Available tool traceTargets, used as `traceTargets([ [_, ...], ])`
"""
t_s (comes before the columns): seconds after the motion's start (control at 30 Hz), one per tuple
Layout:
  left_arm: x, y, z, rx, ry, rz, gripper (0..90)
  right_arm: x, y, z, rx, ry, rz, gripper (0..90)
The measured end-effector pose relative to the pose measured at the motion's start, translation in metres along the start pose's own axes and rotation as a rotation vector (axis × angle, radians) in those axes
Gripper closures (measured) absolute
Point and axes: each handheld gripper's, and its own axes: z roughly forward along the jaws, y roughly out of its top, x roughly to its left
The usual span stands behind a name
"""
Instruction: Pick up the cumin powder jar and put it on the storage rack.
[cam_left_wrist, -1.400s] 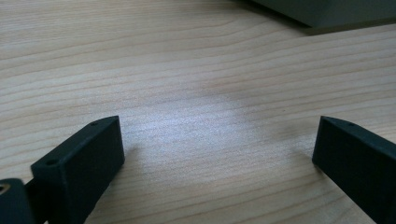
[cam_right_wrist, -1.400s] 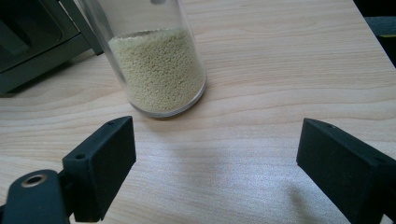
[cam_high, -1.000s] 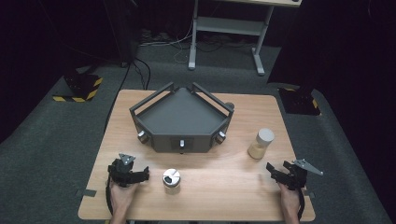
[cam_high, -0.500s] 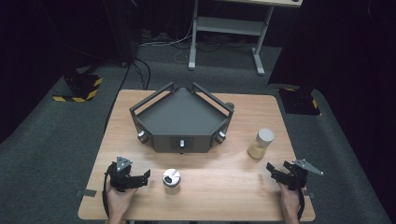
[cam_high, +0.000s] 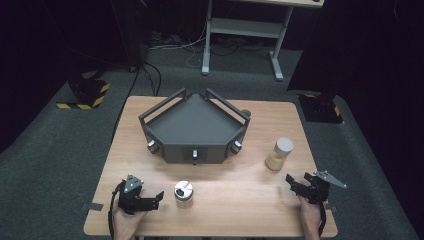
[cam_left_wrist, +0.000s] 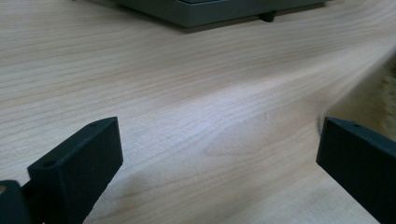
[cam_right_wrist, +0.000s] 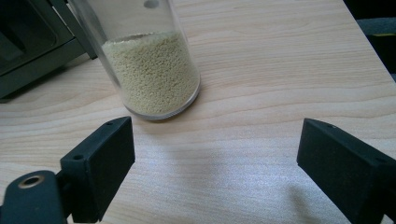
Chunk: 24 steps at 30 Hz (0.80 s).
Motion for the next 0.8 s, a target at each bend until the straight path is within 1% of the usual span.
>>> traceTargets([
  [0.13,-0.003,-0.004,-0.005,-0.006,-0.028,0.012,0.5,0.000,0.000,0.000,-0.002,0.001,0.001,9.7],
  [0.23,-0.006,-0.005,-0.008,-0.006,-0.042,0.035,0.5,-0.001,0.000,0.000,-0.002,0.003,0.000,9.3],
  [0.27,-0.008,-0.006,-0.010,-0.005,-0.053,0.046,0.5,-0.001,0.000,0.000,-0.001,0.004,0.001,9.2],
  [0.33,-0.009,-0.007,-0.010,-0.004,-0.057,0.051,0.5,-0.001,0.000,0.000,0.001,0.006,0.003,9.1],
  [0.43,-0.013,-0.008,-0.012,-0.002,-0.075,0.070,0.5,-0.001,0.000,0.000,0.000,0.006,0.004,8.9],
  [0.63,-0.024,-0.011,-0.014,0.005,-0.099,0.101,0.5,-0.001,0.000,0.000,0.002,0.004,0.003,8.7],
  [0.73,-0.029,-0.013,-0.013,0.005,-0.116,0.112,0.5,-0.001,0.000,0.000,0.001,0.003,0.004,8.8],
  [0.8,-0.030,-0.013,-0.013,0.004,-0.118,0.114,0.5,-0.001,0.000,0.000,0.001,0.002,0.005,8.8],
])
